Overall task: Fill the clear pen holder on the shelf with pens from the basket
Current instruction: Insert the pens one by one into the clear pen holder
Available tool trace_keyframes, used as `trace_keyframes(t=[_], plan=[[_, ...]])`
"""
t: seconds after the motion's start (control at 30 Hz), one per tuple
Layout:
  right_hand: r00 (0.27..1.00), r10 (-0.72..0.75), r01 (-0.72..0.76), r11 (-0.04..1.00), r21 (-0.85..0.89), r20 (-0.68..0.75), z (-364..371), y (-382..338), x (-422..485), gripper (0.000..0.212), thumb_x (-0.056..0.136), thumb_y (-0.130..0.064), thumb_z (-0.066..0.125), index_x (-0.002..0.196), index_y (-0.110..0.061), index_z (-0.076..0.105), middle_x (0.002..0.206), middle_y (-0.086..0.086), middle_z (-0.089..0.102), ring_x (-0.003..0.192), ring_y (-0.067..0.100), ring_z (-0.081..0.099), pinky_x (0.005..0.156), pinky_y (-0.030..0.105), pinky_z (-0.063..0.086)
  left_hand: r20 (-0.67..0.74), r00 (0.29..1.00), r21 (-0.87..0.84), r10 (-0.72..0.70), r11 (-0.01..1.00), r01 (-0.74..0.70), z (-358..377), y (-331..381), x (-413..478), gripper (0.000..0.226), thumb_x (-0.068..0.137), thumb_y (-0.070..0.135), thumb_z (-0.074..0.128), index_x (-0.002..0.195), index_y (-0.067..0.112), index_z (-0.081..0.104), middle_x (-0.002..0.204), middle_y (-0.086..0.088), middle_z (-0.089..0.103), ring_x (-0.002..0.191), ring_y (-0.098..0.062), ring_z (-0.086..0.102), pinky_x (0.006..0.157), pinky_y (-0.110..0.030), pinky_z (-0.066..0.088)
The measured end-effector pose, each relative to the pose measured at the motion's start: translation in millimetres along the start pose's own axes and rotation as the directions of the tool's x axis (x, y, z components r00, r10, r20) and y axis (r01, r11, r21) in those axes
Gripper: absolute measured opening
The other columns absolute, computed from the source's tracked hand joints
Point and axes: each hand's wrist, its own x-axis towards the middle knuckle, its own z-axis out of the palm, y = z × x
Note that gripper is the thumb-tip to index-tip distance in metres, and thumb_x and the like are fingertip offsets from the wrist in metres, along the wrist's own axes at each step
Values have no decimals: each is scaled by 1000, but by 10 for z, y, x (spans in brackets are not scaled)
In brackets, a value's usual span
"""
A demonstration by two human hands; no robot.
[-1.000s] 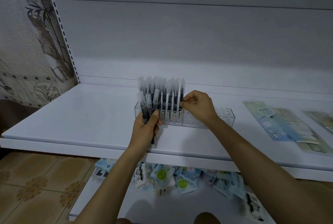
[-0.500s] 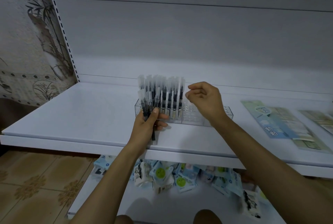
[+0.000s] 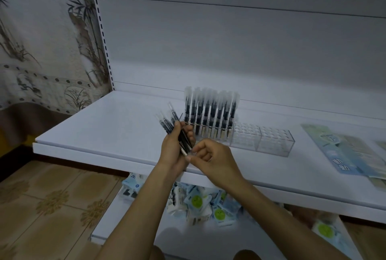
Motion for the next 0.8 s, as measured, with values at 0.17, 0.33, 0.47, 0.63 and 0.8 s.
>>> trace_keyframes(t=[0.17, 0.33, 0.47, 0.63, 0.8], plan=[[999, 26, -27, 999, -23, -43, 53, -21, 65, 8, 81, -28, 72, 83, -23, 66, 69, -6, 62, 59, 1, 54, 57, 16, 43, -29, 999, -79, -34, 996, 32, 19, 3, 11, 21, 101, 25, 43, 96, 11, 57, 80, -3, 65, 68, -11, 61, 64, -22, 55], [998, 55, -58, 993, -101, -34, 37, -124, 190, 17, 78, -44, 72, 78, -28, 65, 70, -8, 65, 68, 8, 62, 67, 32, 54, -16, 995, -103, -96, 990, 94, 32, 30, 2, 21, 101, 22, 44, 111, 13, 60, 93, -4, 72, 84, -13, 69, 64, -28, 58], [998, 67, -65, 992, -109, 12, 46, -230, 313, 21, 82, -29, 71, 64, -32, 60, 65, -9, 64, 69, 13, 65, 71, 37, 56, -25, 995, -76, -102, 992, 100, 26, 21, 10, 25, 99, 31, 45, 108, 14, 62, 94, -4, 72, 86, -13, 70, 62, -28, 57], [994, 108, -108, 994, 12, 20, 49, -233, 360, 28, 82, -16, 71, 58, -28, 63, 56, -10, 62, 50, -1, 57, 58, 28, 52, -40, 994, -83, -103, 992, 99, 10, -6, 68, 38, 97, 45, 43, 102, 12, 61, 93, -5, 72, 91, -15, 69, 73, -34, 55], [991, 130, -133, 985, 106, 40, 1, -226, 357, 20, 85, -13, 68, 66, -19, 65, 54, -10, 59, 41, -4, 51, 49, 16, 39, -49, 994, -57, -99, 994, 96, -14, -7, 78, 48, 96, 51, 40, 106, 10, 61, 86, -4, 73, 86, -17, 68, 74, -38, 54]])
